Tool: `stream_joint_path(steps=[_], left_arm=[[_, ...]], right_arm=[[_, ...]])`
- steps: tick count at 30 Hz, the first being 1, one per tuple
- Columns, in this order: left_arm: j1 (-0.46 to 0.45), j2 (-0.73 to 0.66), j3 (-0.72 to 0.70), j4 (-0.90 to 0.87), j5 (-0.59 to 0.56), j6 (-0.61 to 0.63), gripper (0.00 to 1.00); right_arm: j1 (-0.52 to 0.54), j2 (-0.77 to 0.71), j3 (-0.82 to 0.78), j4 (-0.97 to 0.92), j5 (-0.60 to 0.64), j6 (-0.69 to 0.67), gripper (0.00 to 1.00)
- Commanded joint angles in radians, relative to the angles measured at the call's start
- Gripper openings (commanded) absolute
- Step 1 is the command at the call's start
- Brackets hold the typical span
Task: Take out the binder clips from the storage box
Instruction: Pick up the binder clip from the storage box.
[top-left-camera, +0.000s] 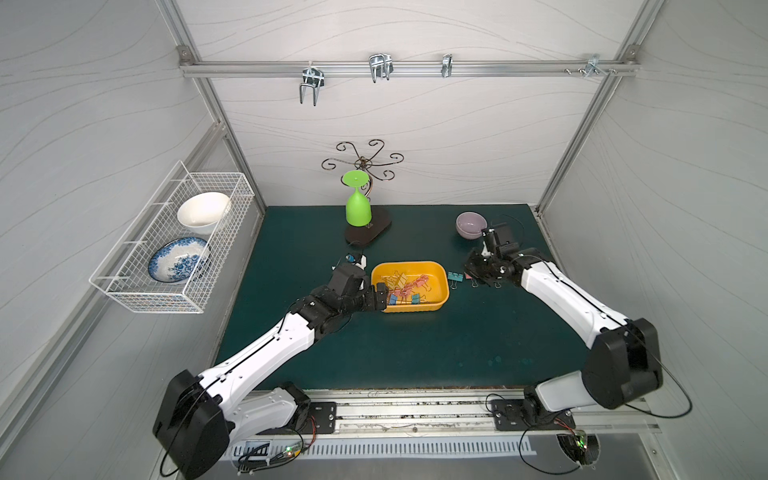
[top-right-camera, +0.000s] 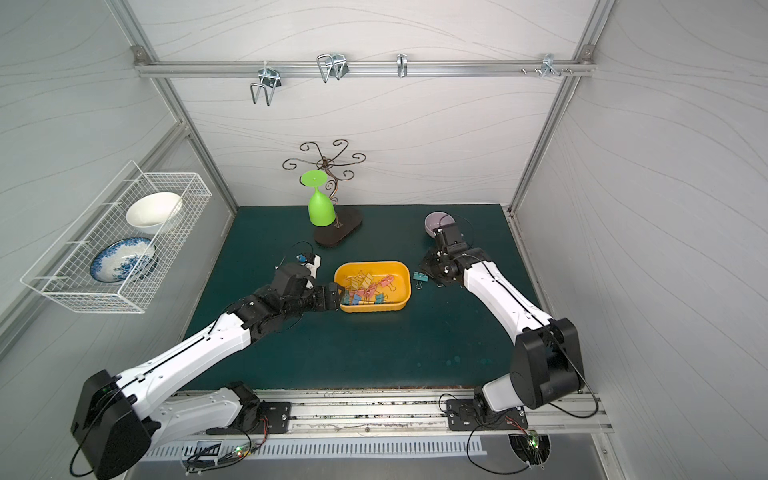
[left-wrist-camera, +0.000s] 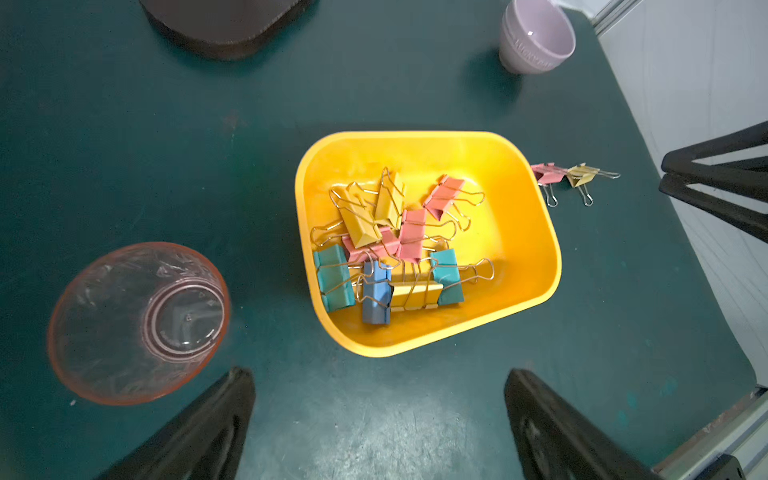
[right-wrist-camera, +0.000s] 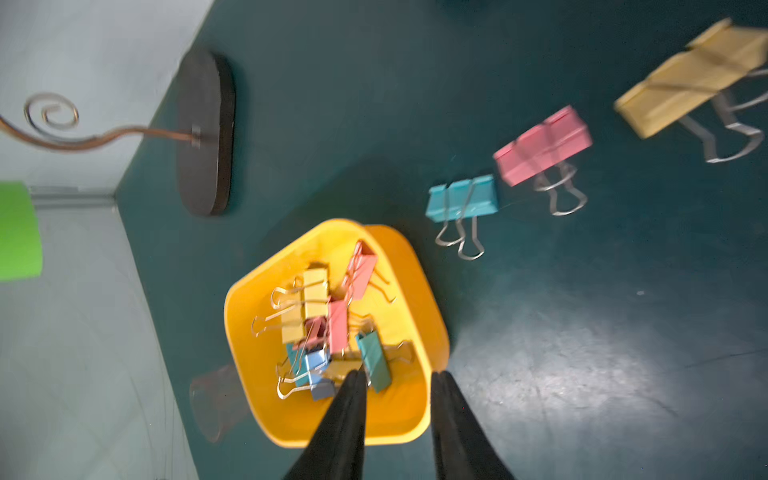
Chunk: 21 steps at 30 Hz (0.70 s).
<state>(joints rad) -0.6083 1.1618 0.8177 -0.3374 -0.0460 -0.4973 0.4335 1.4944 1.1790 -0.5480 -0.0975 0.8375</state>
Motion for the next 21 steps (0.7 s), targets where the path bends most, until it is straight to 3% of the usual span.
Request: stream_joint_path(steps=[1,7,21], left_arm=[[0.007,0.062,0.1,-0.038,0.056,-0.018,0.99],[0.007,0.126,0.141,-0.072,0.01,-0.014,0.99],[0.007,0.095,0.074,0.012,0.063,-0.006,0.98]], right_arm=[[0.081,0.087,0.061,-0.023,-0.07,-0.069,0.33],[0.152,0.201,0.08,0.001,-0.034,-0.028,0.38],[0.145,0.36,0.165,0.009,-0.077,0.021,0.38]])
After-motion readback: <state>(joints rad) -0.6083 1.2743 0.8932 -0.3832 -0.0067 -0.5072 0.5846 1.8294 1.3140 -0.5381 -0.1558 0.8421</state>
